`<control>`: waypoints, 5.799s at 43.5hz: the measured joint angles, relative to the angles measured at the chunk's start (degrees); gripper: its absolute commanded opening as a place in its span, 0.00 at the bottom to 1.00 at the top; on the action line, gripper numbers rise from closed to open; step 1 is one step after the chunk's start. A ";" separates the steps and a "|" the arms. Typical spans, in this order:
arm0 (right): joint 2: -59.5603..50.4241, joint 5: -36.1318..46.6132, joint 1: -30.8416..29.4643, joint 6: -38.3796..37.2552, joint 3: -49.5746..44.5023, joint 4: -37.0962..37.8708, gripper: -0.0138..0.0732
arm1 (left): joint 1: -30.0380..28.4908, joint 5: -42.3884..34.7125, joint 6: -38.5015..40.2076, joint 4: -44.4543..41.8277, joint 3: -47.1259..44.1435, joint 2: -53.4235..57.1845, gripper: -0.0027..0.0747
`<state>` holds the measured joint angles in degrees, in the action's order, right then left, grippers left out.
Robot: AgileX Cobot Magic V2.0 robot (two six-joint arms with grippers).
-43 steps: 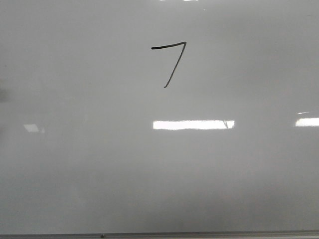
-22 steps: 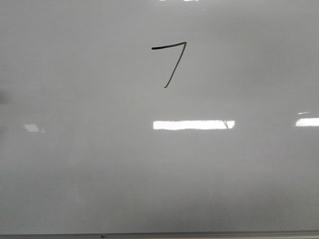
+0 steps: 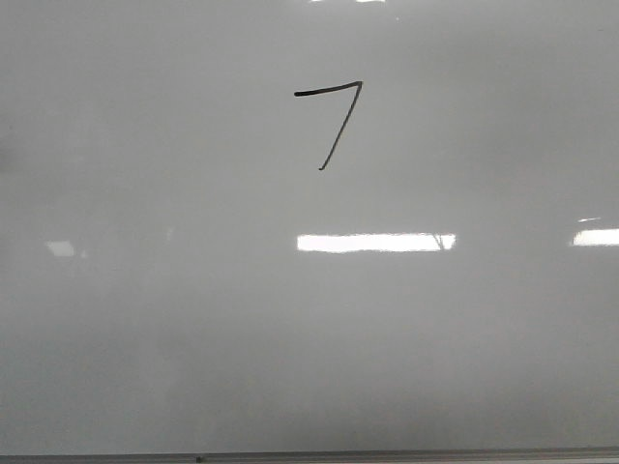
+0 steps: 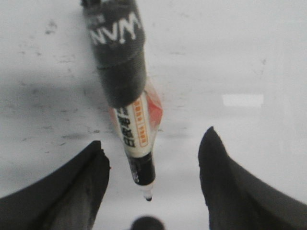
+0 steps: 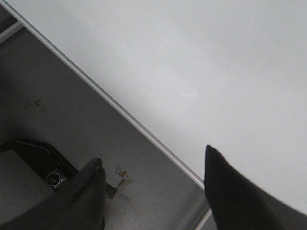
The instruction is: Write number 7 on whiteboard
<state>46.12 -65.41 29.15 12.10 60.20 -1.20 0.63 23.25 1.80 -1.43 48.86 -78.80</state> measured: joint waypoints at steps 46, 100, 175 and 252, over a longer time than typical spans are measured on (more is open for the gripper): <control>-19.42 -3.01 0.00 -8.42 -11.78 -0.11 0.69 | 26.22 23.21 -2.59 3.16 -8.26 50.82 0.53; -19.42 -2.40 0.00 -10.91 -12.12 -0.22 0.08 | 25.68 22.07 -4.13 0.51 -9.70 52.55 0.01; -19.42 -2.40 0.00 -10.91 -12.12 -0.43 0.08 | 1.21 -22.41 -4.09 2.24 -49.26 79.19 0.01; -46.83 64.81 -30.84 -10.91 -61.74 -0.21 0.08 | 1.21 -22.41 -4.05 2.24 -49.26 79.19 0.01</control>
<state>-0.70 -0.60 -1.69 1.18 -1.53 -1.40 1.84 0.85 -2.25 0.81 -0.40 0.39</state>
